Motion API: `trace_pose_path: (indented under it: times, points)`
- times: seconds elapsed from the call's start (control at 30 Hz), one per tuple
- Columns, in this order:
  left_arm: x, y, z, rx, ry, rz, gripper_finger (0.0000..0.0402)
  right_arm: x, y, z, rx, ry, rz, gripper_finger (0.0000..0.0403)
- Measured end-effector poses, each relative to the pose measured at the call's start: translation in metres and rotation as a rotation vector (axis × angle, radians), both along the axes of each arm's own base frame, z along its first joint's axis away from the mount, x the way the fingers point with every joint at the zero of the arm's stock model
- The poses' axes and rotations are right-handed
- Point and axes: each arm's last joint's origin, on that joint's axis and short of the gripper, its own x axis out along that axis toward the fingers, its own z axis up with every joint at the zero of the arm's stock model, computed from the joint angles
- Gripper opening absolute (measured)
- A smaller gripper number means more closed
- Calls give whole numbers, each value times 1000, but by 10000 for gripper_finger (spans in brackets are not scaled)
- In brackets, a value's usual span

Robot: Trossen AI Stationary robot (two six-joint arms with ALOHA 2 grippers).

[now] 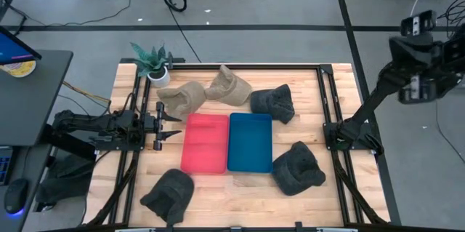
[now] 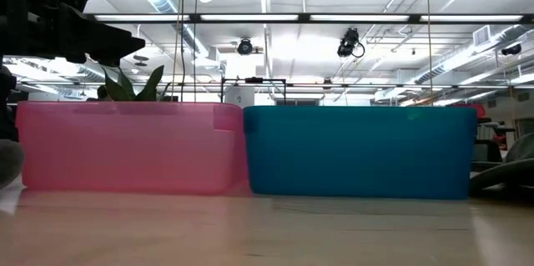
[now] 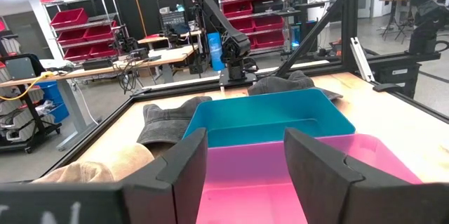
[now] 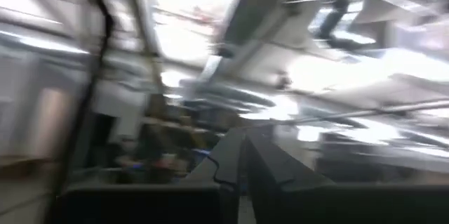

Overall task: Pick & Place hat
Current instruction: Put the bottom right black cap into the blue bin

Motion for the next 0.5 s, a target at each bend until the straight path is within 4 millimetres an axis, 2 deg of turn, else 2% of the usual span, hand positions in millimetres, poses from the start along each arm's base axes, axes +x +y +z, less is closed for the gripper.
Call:
trace_pose_path:
  times: [0.1, 0.23, 0.5]
  points:
    - [0, 0, 0, 0, 0, 1, 193, 3, 4, -8, -1, 95, 88, 25]
    - [0, 0, 0, 0, 0, 0, 193, 9, 9, -20, 97, 202, 158, 25]
    - [0, 0, 0, 0, 0, 0, 193, 21, 16, -53, 326, 477, 146, 25]
